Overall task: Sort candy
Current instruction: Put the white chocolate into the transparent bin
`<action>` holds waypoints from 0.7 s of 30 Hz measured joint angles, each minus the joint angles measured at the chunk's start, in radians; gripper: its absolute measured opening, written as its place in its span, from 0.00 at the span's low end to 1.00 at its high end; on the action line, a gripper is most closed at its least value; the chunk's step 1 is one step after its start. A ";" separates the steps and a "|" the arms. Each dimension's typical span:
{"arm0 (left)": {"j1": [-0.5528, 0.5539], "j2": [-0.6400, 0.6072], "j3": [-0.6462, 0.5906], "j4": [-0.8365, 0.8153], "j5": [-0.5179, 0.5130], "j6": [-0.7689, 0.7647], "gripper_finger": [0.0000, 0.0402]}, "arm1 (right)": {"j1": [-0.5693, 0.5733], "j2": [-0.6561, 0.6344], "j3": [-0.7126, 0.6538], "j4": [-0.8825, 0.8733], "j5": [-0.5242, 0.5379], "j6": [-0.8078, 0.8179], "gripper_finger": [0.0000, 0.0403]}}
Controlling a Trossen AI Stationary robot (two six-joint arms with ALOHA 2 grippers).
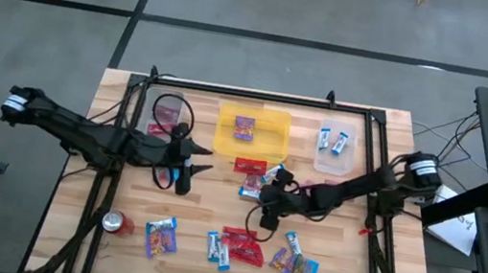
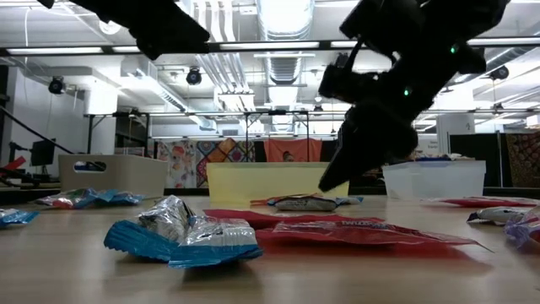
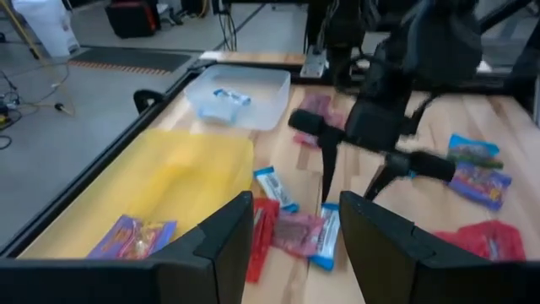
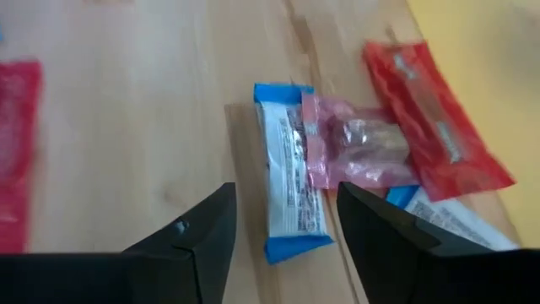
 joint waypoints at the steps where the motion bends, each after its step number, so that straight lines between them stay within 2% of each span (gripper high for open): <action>1: 0.000 0.002 -0.001 -0.006 -0.002 0.002 0.40 | -0.004 0.012 0.000 0.008 -0.002 0.007 0.50; 8: 0.000 0.023 -0.001 0.006 -0.015 0.011 0.40 | -0.022 0.081 0.000 0.040 -0.026 0.042 0.50; 12: 0.000 0.033 -0.001 0.009 -0.015 0.018 0.40 | -0.030 0.101 0.002 0.063 -0.049 0.048 0.47; 15: 0.001 0.039 -0.001 0.007 -0.015 0.025 0.40 | -0.034 0.109 0.003 0.063 -0.060 0.066 0.41; 21: 0.002 0.046 -0.001 0.012 -0.017 0.033 0.40 | -0.036 0.103 0.002 0.065 -0.080 0.061 0.20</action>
